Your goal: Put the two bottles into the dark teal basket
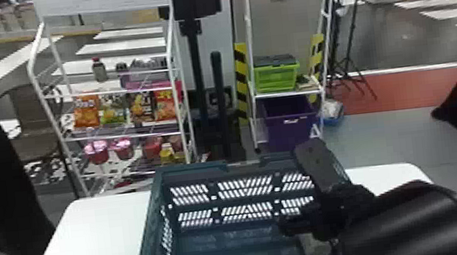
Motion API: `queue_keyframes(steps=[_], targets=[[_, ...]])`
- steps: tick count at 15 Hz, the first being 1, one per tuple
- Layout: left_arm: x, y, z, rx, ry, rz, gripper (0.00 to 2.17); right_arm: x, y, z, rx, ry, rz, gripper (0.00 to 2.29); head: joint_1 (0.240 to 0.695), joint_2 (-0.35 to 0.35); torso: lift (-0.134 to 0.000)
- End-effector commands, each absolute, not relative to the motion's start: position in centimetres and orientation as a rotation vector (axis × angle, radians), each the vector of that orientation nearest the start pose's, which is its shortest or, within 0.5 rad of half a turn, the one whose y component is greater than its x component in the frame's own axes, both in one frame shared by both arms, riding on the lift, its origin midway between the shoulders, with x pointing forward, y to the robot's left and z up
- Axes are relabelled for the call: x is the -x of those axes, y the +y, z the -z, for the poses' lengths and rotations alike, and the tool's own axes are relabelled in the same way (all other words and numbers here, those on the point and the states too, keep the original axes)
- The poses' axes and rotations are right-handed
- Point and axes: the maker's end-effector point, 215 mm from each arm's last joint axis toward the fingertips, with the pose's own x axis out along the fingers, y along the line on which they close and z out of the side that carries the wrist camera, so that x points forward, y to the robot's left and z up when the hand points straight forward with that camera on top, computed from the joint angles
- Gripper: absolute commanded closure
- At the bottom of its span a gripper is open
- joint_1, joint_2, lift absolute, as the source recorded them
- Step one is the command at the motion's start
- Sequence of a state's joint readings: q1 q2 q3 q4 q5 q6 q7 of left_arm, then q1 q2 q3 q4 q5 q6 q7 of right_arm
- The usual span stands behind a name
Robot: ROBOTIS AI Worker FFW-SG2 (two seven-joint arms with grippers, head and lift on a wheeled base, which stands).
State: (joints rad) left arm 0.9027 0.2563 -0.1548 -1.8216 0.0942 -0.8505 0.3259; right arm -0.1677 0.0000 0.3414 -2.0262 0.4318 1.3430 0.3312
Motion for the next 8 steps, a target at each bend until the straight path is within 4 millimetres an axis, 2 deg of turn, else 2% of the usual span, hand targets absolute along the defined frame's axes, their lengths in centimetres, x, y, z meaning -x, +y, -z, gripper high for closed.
queue_keyframes(steps=[1,6,8], targets=[[-25.9,25.6,35.5,0.085,-0.155,-0.09,2.15,-53.0,-11.8,33.9,0.266,0.629,-0.261,0.05,0.499,0.0,0.0],[-26.3,25.5,35.6,0.082,-0.153,-0.084,2.15,-48.9,-10.7,29.8,0.119,0.466,-0.348,0.05,0.499,0.0,0.0],[-26.8,25.4,36.1,0.073,-0.13,-0.079,2.15,-47.0,-12.9,29.2,0.065,0.451,-0.324,0.05,0.499,0.0,0.0]])
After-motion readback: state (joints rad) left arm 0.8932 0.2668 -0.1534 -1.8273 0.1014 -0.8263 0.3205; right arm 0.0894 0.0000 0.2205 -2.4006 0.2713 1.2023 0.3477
